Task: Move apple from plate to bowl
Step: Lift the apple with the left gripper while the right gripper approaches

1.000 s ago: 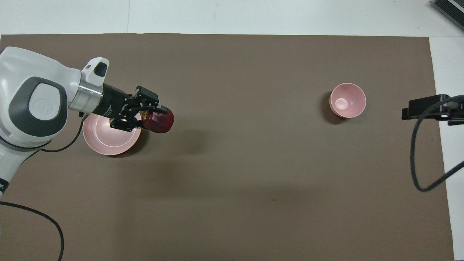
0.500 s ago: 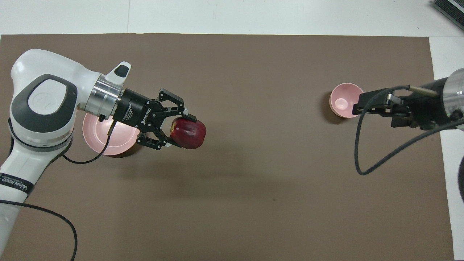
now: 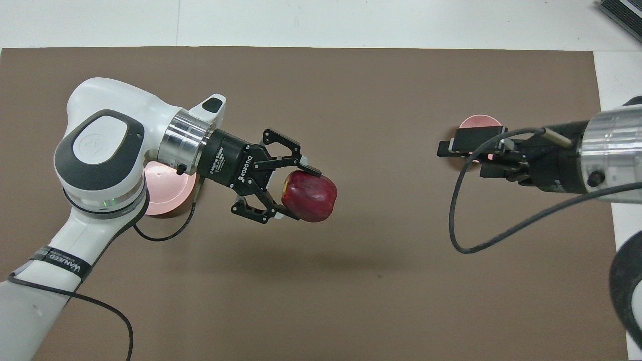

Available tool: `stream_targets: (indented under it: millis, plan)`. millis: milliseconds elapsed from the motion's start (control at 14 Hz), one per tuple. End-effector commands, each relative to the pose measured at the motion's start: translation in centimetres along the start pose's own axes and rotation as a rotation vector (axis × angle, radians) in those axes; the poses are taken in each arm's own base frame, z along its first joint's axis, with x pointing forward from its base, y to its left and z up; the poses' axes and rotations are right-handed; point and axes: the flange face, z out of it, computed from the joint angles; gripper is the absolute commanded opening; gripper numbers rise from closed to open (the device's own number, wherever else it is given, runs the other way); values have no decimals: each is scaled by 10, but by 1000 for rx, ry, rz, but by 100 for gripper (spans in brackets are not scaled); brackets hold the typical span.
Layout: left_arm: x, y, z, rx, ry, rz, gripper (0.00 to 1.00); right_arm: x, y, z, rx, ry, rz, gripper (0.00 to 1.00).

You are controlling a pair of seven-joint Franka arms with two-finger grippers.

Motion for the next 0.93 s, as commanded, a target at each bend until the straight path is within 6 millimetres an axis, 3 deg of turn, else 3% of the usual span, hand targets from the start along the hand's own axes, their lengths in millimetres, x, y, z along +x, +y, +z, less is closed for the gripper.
stream_targets:
  millis: [0,286,429,857]
  plan:
    - [-10,9,13,-16,-67,-74,0,-33,4,3,115,-10,-22,100]
    - [-18,19,39,-67,-72,-66,0,-61,17,2,273,14,-35,100]
    - [-22,21,53,-65,-82,-62,0,-69,12,4,307,5,-86,100]
    - [-32,26,72,-99,-148,-71,0,-71,29,8,458,14,-151,100]
